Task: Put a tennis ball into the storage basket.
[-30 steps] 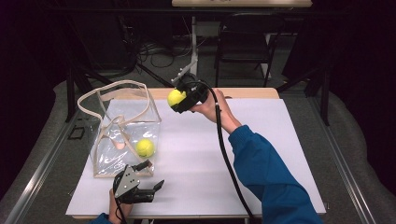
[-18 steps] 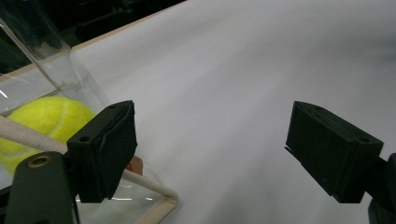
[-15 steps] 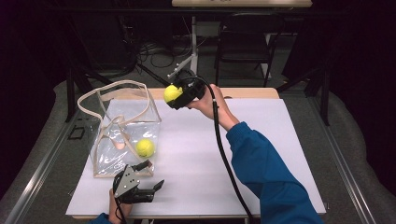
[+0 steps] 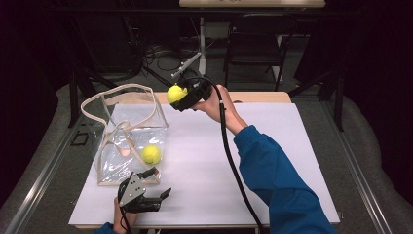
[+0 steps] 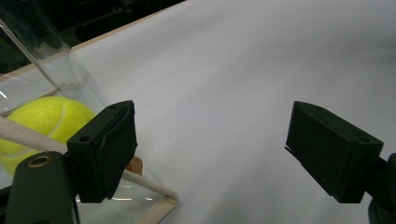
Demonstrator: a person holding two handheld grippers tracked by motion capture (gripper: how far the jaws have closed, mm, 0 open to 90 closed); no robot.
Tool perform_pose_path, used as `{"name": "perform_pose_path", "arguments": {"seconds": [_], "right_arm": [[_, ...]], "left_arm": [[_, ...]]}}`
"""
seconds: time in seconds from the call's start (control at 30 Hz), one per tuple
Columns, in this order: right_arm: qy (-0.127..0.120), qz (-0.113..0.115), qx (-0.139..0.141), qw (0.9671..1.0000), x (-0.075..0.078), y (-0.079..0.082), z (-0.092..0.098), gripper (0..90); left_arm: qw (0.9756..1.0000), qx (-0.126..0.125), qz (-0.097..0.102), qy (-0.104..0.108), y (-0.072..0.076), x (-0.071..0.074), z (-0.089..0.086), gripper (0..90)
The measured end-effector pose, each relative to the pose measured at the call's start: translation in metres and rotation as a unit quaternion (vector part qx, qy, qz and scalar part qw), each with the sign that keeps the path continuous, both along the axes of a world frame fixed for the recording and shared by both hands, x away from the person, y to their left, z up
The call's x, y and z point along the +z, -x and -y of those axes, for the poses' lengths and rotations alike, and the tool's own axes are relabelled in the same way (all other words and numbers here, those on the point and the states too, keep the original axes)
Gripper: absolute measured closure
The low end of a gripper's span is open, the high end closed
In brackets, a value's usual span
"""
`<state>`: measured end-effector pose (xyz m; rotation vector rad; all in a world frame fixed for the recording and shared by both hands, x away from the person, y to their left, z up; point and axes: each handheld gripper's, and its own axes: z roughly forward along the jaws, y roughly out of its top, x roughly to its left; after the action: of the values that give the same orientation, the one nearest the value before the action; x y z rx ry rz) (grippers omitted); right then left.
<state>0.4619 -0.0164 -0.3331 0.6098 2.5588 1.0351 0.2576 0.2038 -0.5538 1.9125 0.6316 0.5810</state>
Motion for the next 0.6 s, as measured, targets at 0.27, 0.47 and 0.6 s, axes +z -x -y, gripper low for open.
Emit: {"name": "perform_pose_path", "arguments": {"seconds": [0.27,0.47,0.6], "right_arm": [[-0.001,0.004,0.003,1.0,0.002,0.001,-0.006,26.5],[-0.003,0.009,0.005,0.9999,0.007,0.002,-0.009,26.5],[-0.003,0.012,0.008,0.9999,0.01,0.002,-0.012,26.5]], "left_arm": [[1.0,0.001,0.0,0.001,0.0,0.0,0.0,15.8],[1.0,0.0,0.0,0.0,0.0,0.0,0.0,15.9],[1.0,-0.001,0.0,-0.001,0.0,0.0,0.0,15.9]]}}
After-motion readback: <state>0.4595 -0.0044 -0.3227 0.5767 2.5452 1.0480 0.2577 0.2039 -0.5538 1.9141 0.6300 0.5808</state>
